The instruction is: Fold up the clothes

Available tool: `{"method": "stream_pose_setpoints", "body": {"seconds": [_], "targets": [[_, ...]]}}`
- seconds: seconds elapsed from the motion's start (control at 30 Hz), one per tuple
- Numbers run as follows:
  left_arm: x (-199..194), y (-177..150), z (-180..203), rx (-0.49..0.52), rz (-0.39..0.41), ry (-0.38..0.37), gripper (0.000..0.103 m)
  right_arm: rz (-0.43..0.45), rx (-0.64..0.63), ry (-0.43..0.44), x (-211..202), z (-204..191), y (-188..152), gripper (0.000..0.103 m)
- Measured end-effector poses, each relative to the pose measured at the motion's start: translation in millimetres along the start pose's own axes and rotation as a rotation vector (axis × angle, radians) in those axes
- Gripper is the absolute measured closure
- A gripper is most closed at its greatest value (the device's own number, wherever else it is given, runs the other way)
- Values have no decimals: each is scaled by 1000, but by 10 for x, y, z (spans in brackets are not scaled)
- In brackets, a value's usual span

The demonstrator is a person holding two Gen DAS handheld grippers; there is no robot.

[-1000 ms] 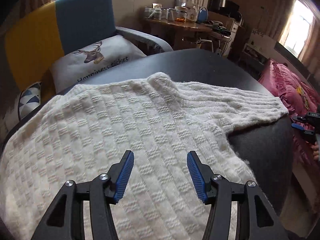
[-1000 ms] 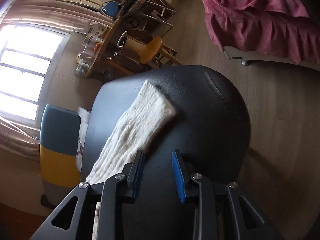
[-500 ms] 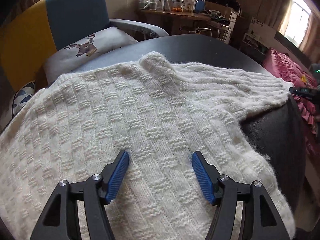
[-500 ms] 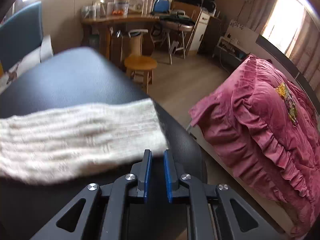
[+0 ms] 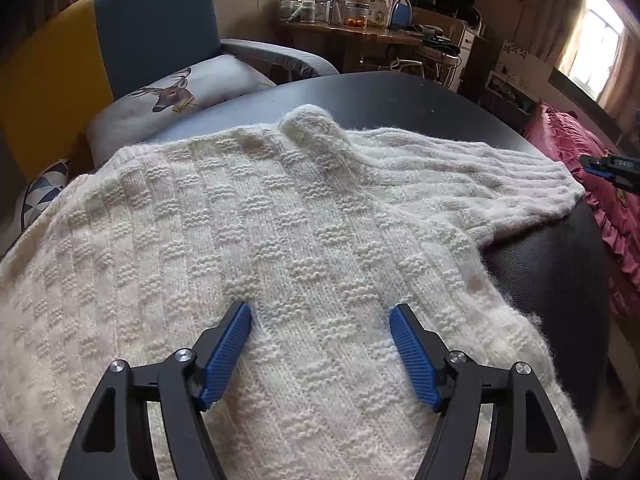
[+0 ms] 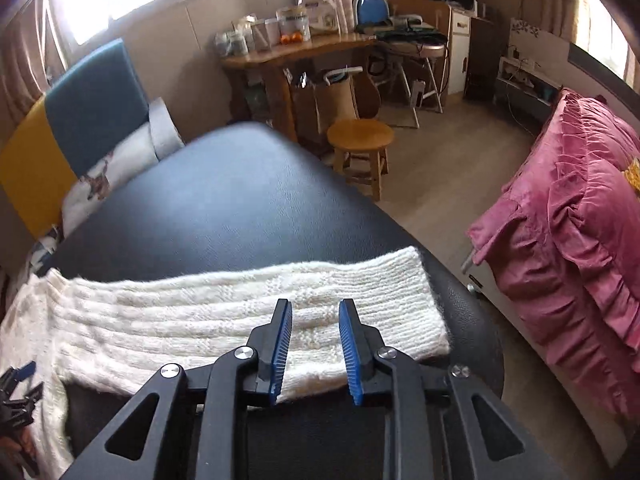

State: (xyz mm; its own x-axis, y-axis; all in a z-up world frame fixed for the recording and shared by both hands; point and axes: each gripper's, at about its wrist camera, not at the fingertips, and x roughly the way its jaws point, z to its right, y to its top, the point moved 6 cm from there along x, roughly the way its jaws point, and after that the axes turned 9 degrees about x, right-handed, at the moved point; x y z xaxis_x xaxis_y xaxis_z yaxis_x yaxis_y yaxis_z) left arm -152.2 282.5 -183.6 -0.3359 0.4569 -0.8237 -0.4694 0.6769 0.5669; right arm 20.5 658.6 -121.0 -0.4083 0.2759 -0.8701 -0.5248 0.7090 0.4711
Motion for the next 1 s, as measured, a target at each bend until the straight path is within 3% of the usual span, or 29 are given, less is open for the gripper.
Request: {"method": "stream_pose_setpoints", "body": {"seconds": [0.1, 0.2, 0.37, 0.43, 0.5, 0.6, 0.73, 0.83, 0.87, 0.93, 1.0], "targets": [[0, -6, -7, -3, 3, -4, 30, -74, -49, -89, 143, 63, -112, 80], [-7, 6, -26, -16, 4, -20, 30, -87, -76, -156, 84, 225, -226, 80], [-39, 73, -89, -65, 4, -77, 30, -48, -45, -116, 11, 324, -285, 79], [-87, 198, -185, -81, 30, -94, 32, 13, -62, -125, -101, 243, -262, 79], [-160, 397, -335, -95, 76, -107, 38, 80, -93, -77, -253, 29, -240, 79], [-169, 648, -444, -82, 108, -122, 39, 80, -168, 37, -276, -503, -280, 78], [36, 884, -341, 9, 72, -136, 51, 35, -298, 123, -176, -1189, -437, 78], [189, 1060, -265, 78, 44, -147, 64, 19, -383, 82, -18, -1477, -537, 78], [240, 1118, -240, 100, 35, -150, 67, 13, -400, 53, 44, -1510, -566, 78], [342, 1235, -190, 146, 17, -157, 85, -20, -388, -1, 192, -1416, -644, 78], [475, 1284, -161, 160, -5, -135, 87, -35, -338, -18, 254, -1249, -703, 77]]}}
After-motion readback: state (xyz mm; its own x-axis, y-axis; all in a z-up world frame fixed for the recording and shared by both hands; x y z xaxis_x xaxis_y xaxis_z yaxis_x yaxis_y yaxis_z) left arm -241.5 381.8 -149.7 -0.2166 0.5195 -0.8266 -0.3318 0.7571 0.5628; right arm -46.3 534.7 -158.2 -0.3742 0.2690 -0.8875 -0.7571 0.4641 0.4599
